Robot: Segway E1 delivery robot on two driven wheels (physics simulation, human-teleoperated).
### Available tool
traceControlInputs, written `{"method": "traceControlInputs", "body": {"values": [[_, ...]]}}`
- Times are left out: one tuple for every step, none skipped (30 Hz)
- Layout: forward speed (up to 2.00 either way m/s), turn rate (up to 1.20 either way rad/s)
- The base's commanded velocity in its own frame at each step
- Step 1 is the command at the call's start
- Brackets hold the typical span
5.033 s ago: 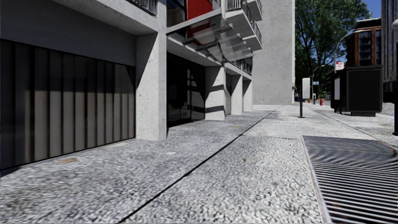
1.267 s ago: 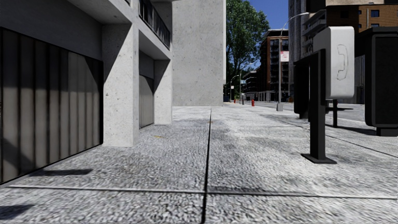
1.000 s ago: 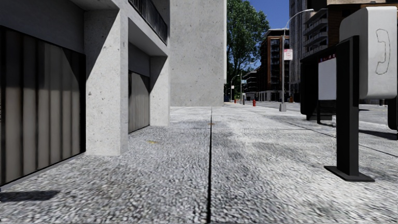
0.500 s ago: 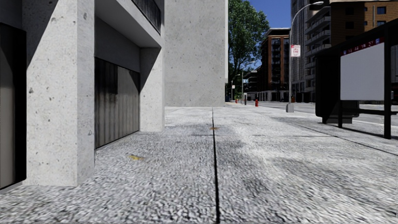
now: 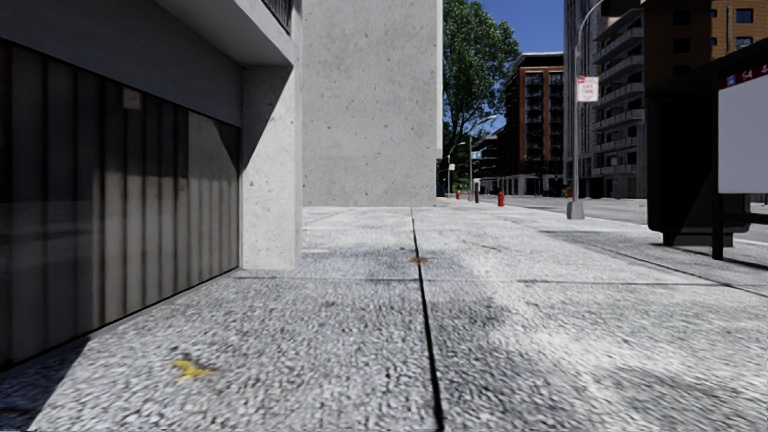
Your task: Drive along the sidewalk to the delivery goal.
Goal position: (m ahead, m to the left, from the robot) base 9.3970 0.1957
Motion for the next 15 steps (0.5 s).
{"method": "traceControlInputs", "body": {"values": [[1.99, 0.00], [1.99, 0.00], [1.99, 0.00], [1.99, 0.00], [1.99, 0.00], [1.99, 0.00], [1.99, 0.00], [1.99, 0.00], [1.99, 0.00], [1.99, 0.00], [1.99, 0.00], [1.99, 0.00], [1.99, 0.00], [1.99, 0.00], [1.99, 0.00]]}}
